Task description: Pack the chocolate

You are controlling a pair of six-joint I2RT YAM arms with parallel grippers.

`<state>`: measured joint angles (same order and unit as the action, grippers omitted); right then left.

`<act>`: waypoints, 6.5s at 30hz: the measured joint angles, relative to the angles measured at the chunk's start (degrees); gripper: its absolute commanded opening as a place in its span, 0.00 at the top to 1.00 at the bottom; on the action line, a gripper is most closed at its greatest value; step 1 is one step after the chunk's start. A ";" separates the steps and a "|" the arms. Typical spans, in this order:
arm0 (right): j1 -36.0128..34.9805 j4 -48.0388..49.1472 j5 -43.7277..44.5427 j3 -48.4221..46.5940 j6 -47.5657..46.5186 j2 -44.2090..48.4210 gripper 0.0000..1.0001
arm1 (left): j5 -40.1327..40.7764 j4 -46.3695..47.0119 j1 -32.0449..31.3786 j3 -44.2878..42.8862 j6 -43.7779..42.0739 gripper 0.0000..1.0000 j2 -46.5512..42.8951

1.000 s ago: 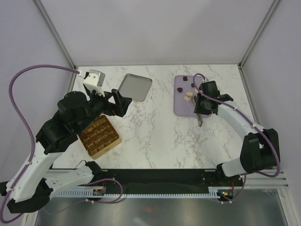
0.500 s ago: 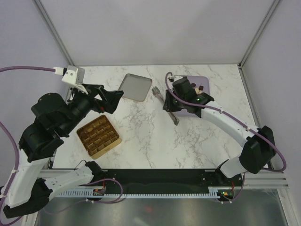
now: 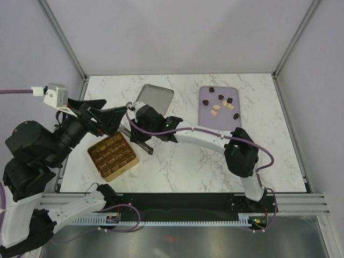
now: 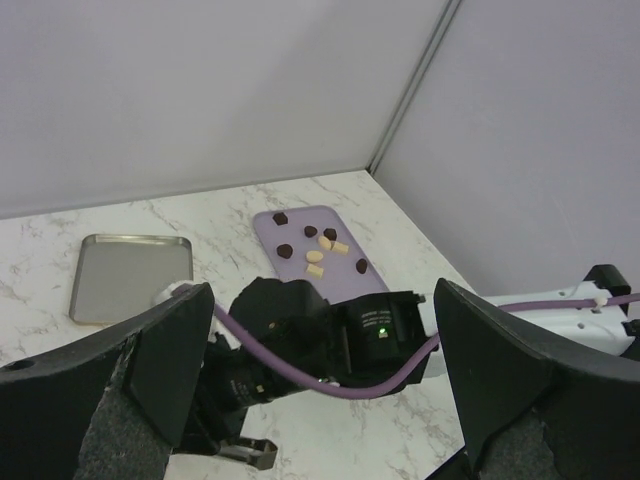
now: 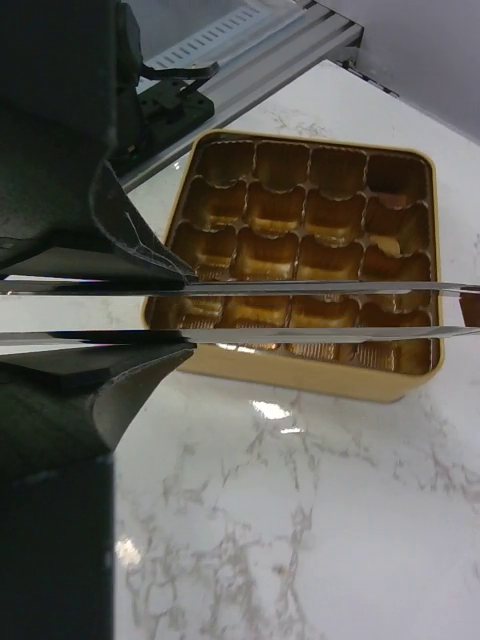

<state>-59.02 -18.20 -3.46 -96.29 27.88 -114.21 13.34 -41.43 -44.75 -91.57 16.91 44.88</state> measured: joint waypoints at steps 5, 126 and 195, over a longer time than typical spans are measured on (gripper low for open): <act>-3.06 0.70 -0.66 -5.46 -0.02 -6.29 0.67 | 0.00 0.00 0.00 0.02 0.04 0.01 -1.20; 40.96 -17.27 4.92 28.28 -15.04 22.47 0.67 | 1.16 -0.46 0.00 9.75 -0.09 0.00 4.46; -2.43 0.52 -0.96 1.11 -0.31 -3.10 0.54 | -0.42 -0.26 0.00 4.52 -0.44 0.00 0.87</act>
<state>-61.45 -17.67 -4.43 -95.18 27.57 -117.32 12.93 -41.69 -44.75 -87.05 16.47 45.76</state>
